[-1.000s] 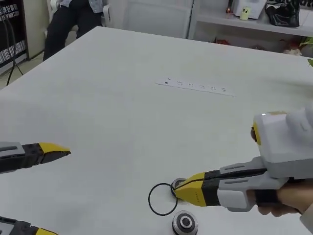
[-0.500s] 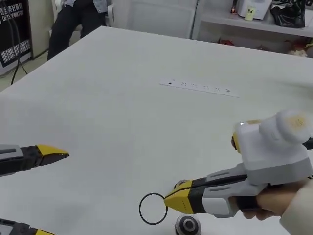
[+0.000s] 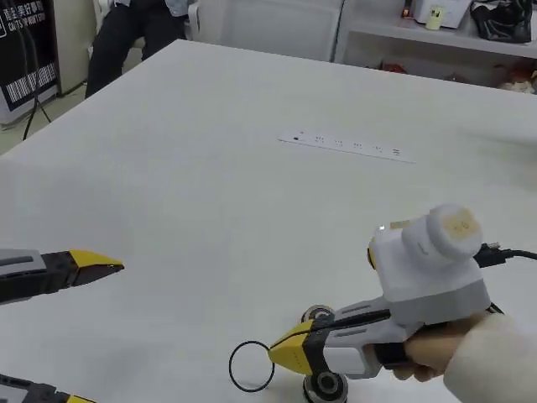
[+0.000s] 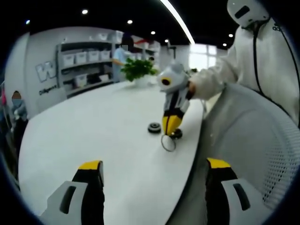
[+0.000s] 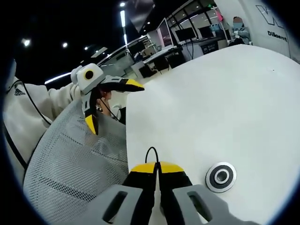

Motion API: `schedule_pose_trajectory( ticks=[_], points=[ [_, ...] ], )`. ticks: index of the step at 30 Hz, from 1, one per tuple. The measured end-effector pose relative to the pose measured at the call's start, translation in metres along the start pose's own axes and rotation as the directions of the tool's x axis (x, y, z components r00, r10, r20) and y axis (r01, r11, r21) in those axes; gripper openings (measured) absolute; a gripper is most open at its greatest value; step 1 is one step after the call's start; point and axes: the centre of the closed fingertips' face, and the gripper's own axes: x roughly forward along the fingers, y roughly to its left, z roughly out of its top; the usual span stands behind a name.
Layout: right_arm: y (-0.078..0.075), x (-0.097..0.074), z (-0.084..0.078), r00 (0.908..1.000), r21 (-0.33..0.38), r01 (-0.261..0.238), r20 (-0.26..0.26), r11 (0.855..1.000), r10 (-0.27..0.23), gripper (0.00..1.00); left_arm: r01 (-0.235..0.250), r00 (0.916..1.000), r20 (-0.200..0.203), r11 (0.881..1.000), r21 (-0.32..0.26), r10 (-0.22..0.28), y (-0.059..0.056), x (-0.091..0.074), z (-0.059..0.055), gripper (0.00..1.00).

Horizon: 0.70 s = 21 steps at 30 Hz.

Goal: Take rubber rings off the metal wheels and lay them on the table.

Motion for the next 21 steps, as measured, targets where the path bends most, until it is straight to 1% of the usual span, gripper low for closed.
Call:
schedule_pose_trajectory(
  ticks=[2,8,16,21],
  points=[
    [-0.001,0.003,-0.003,0.9999,-0.003,0.003,-0.013,1.0,-0.003,0.0,0.001,1.0,-0.001,1.0,0.001,-0.001,0.0,0.0,0.0,0.91],
    [-0.004,0.009,-0.007,0.9997,0.001,0.012,-0.023,1.0,-0.012,0.0,0.0,1.0,-0.001,1.0,0.0,0.0,0.001,0.0,0.0,0.91],
    [-0.009,0.011,-0.012,0.9989,0.002,0.031,-0.036,1.0,-0.031,0.0,-0.006,1.0,0.0,1.0,-0.007,0.006,0.001,-0.001,-0.002,0.9],
    [-0.012,0.013,-0.013,0.9981,-0.005,0.046,-0.041,0.999,-0.047,0.0,-0.001,1.0,-0.003,1.0,-0.011,0.001,-0.001,-0.001,-0.003,0.89]
  ],
)
